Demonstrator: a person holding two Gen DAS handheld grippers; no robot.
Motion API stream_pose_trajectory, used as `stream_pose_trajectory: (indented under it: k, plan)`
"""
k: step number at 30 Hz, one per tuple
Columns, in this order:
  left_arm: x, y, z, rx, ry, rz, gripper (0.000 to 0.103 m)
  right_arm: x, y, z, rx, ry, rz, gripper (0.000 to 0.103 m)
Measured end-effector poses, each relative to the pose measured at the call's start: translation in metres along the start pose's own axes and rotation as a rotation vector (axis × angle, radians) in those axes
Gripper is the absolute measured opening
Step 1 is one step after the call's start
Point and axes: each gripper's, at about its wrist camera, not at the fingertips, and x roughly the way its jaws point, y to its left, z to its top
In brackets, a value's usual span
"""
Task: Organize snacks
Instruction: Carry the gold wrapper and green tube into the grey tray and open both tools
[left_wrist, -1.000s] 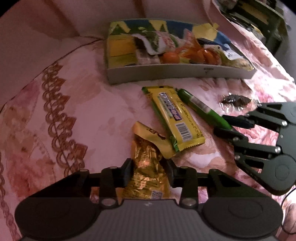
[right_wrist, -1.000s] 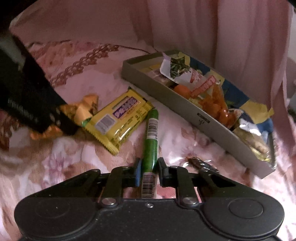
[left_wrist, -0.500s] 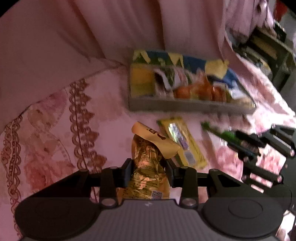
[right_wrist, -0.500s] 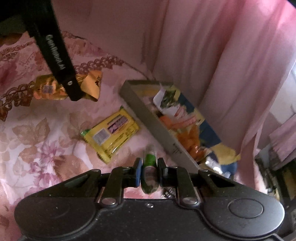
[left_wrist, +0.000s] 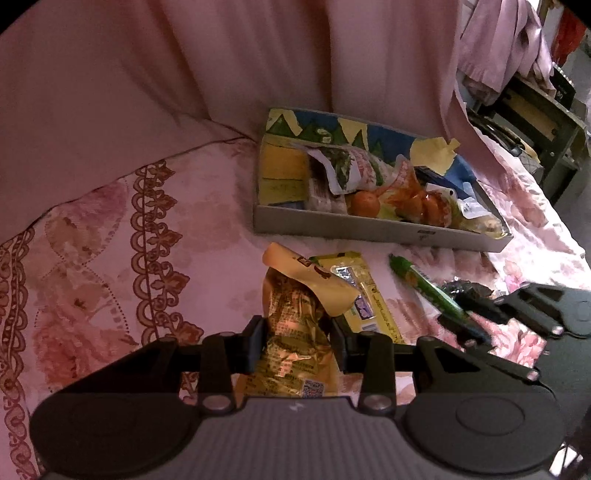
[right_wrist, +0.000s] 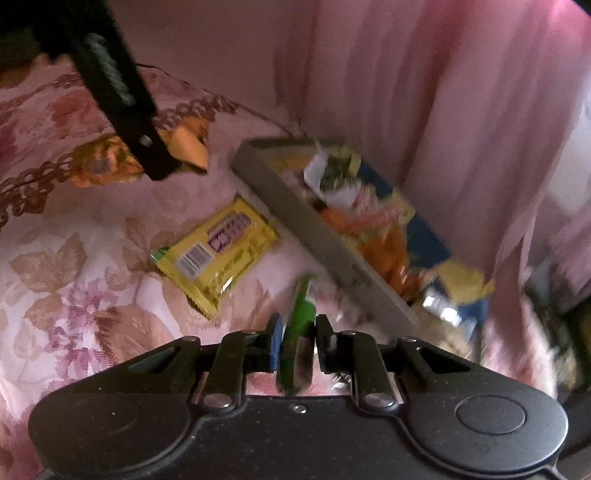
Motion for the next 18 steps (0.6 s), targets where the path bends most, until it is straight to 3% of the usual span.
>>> stream_pose_trajectory:
  k: [4,11,14,18]
  plan:
    - [-0.003,-0.001,0.001,-0.002,-0.016,-0.006,0.042,0.022,-0.012,-0.002,0.103,0.031,0.049,0.021]
    - [0.0,-0.002,0.008,-0.022,-0.051,-0.02,0.042,0.036,-0.014,0.003,0.131,0.004,0.064,0.021]
    - [0.001,-0.003,0.01,-0.025,-0.07,-0.027,0.042,0.035,-0.002,0.008,0.006,-0.007,-0.014,0.018]
    - [0.0,-0.003,0.011,-0.026,-0.098,-0.026,0.042,0.025,0.024,0.007,-0.263,-0.069,-0.169,0.018]
